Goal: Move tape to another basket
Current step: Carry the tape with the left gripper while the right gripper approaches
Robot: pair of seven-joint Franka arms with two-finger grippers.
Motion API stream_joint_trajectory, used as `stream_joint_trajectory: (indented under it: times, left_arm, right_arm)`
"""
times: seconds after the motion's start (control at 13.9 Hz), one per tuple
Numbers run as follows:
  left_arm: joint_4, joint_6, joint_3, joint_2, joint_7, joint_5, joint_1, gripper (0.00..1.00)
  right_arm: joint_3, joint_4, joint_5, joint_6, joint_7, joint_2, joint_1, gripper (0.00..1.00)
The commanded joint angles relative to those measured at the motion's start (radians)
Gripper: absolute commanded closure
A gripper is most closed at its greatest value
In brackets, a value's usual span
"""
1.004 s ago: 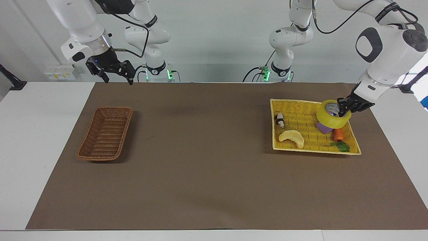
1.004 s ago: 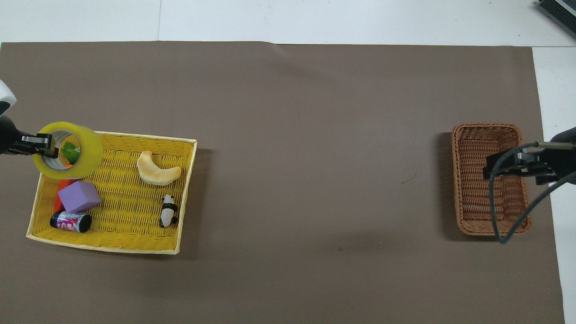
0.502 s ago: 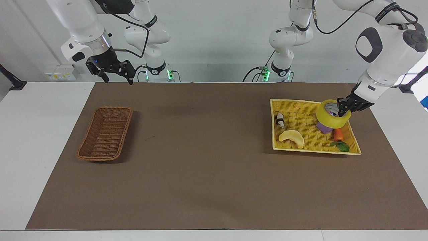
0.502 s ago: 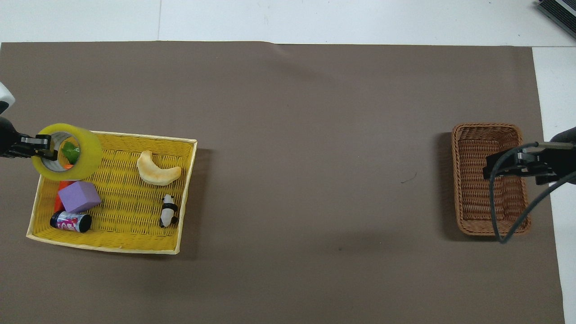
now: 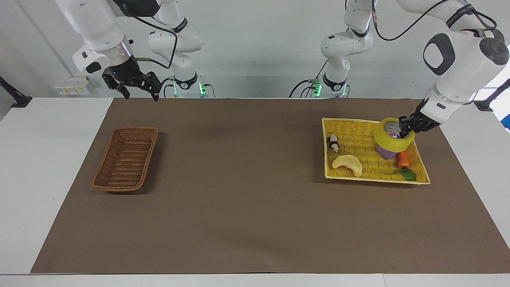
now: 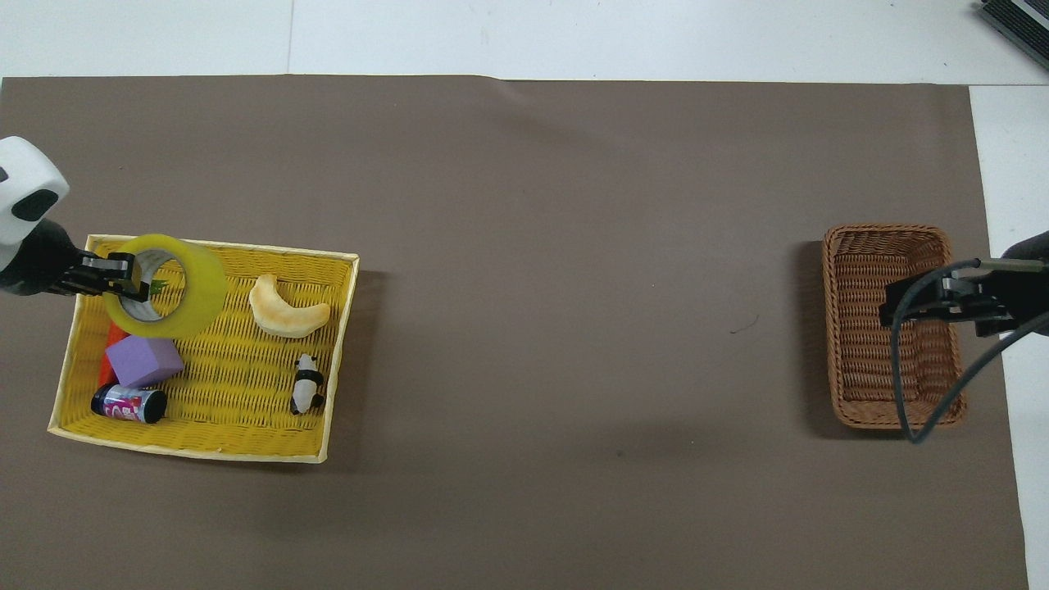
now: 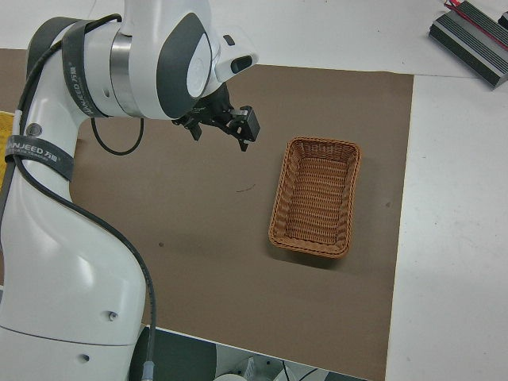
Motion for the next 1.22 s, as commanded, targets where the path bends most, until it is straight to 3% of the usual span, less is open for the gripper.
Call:
stream_joint_trajectory:
  times: [0.0,0.5,0.65,0.86,1.15]
  left_arm:
    - [-0.020,-0.015,0.009,-0.032,-0.110,-0.014,-0.097,1.00]
    - [-0.020,-0.009,0.008,-0.041,-0.374,-0.103,-0.298,1.00]
    - [-0.020,0.006,0.008,-0.043,-0.431,-0.114,-0.365,1.00]
    - [-0.044,0.072,0.008,-0.058,-0.442,-0.133,-0.435,1.00]
    - [-0.133,0.201,0.006,-0.090,-0.431,-0.260,-0.474,1.00]
  right_arm:
    - [0.008,-0.011,0.021,0.009,-0.027,-0.015,-0.016,0.00]
    - [0.014,-0.017,0.013,0.015,-0.040,-0.018,-0.013,0.00]
    - [0.014,-0.034,0.021,0.151,-0.027,0.013,0.001,0.00]
    - [0.024,-0.049,0.050,0.190,-0.035,0.099,0.008,0.00]
    - [0.024,-0.152,0.053,0.291,-0.012,0.126,0.090,0.00]
